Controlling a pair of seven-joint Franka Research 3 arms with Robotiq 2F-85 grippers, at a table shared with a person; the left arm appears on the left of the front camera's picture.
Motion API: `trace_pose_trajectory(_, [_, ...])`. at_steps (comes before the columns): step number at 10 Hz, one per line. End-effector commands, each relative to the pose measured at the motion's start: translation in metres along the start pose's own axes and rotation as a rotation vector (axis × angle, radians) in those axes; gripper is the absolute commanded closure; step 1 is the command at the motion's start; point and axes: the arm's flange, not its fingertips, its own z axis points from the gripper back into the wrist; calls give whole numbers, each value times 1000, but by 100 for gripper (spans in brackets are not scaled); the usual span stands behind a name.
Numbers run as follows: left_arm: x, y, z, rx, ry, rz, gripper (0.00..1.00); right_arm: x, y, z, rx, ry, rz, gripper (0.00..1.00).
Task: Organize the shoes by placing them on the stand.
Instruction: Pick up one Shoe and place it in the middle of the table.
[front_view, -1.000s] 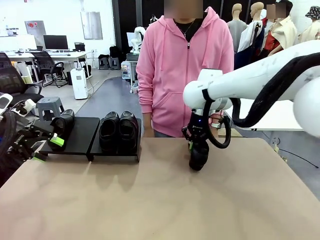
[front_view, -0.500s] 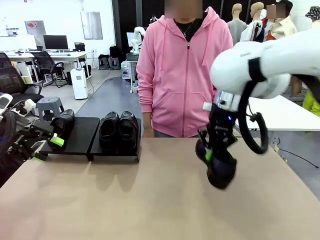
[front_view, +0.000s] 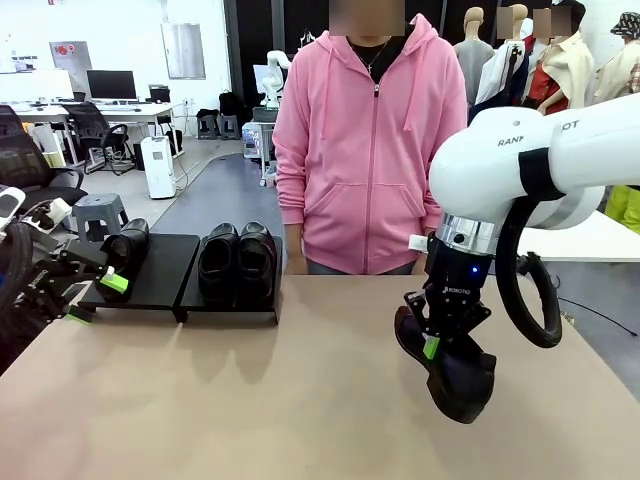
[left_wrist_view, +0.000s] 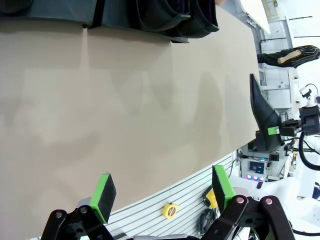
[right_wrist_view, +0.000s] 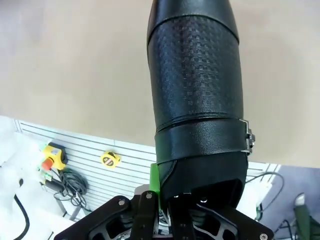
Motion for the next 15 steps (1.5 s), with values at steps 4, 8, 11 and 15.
trace_pose_trajectory(4, [-1,2,3,3,4,-17,0,23,119,-34,-19,-88,99,100])
trace_pose_trajectory(8, [-1,2,3,3,4,-17,0,71,200,-94,-23,-139,-166,100])
trace_pose_trajectory(11, [-1,2,3,3,4,-17,0,76,205,-112,-87,-131,-207,100])
trace_pose_trajectory(15, [-1,2,3,3,4,-17,0,75,204,-121,-113,-67,-141,5])
